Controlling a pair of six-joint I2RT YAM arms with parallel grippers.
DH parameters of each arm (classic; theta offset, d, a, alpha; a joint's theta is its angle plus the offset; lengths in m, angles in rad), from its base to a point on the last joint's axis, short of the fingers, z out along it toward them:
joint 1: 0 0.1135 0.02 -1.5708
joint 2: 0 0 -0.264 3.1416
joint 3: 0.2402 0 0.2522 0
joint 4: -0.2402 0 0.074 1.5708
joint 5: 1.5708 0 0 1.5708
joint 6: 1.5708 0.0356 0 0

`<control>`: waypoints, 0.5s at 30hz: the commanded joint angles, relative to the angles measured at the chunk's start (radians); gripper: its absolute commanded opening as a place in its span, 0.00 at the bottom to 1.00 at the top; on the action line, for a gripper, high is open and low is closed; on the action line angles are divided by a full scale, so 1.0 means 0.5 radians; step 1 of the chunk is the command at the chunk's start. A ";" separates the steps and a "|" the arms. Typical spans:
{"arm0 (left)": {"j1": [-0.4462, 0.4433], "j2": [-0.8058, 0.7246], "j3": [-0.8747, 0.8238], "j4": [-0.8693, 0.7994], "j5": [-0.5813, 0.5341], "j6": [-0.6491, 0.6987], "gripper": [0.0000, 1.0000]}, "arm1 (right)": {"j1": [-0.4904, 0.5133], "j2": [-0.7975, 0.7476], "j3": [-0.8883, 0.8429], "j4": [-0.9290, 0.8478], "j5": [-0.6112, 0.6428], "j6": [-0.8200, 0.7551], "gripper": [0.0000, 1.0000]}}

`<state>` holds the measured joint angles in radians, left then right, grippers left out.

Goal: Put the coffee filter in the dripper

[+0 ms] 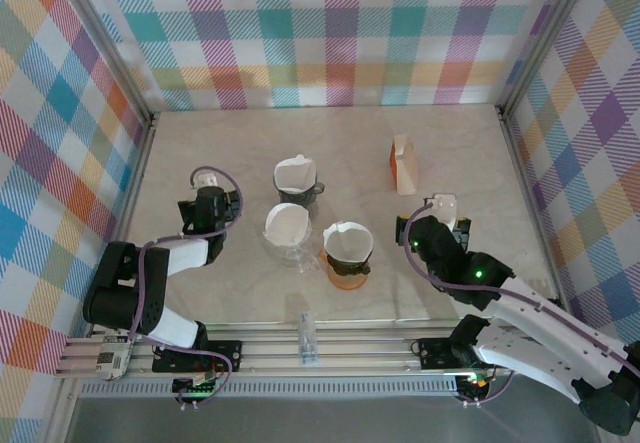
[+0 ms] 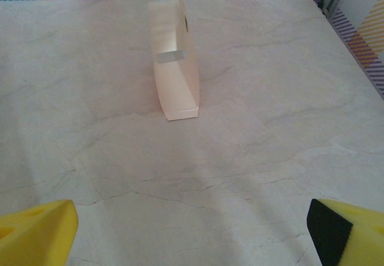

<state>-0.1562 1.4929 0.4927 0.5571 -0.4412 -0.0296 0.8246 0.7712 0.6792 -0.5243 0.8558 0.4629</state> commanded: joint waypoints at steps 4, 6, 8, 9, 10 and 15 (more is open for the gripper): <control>0.098 0.074 -0.034 0.253 0.309 0.044 1.00 | -0.006 -0.112 -0.074 0.043 0.049 -0.036 0.99; 0.101 0.071 -0.040 0.260 0.310 0.047 1.00 | -0.007 -0.134 -0.091 0.058 0.052 -0.040 0.99; 0.098 0.077 -0.089 0.349 0.311 0.046 1.00 | -0.008 -0.149 -0.115 0.094 0.055 -0.053 0.99; 0.101 0.136 -0.175 0.574 0.275 0.029 1.00 | -0.010 -0.155 -0.138 0.130 0.052 -0.073 0.99; 0.096 0.180 -0.232 0.739 0.255 0.056 1.00 | -0.011 -0.155 -0.149 0.146 0.053 -0.076 0.99; 0.092 0.145 -0.182 0.581 0.258 0.040 1.00 | -0.042 -0.149 -0.224 0.320 0.059 -0.171 0.99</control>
<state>-0.1143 1.5608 0.4076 0.7647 -0.3218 -0.0128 0.8192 0.7033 0.5858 -0.4557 0.8600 0.4255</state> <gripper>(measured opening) 0.998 0.990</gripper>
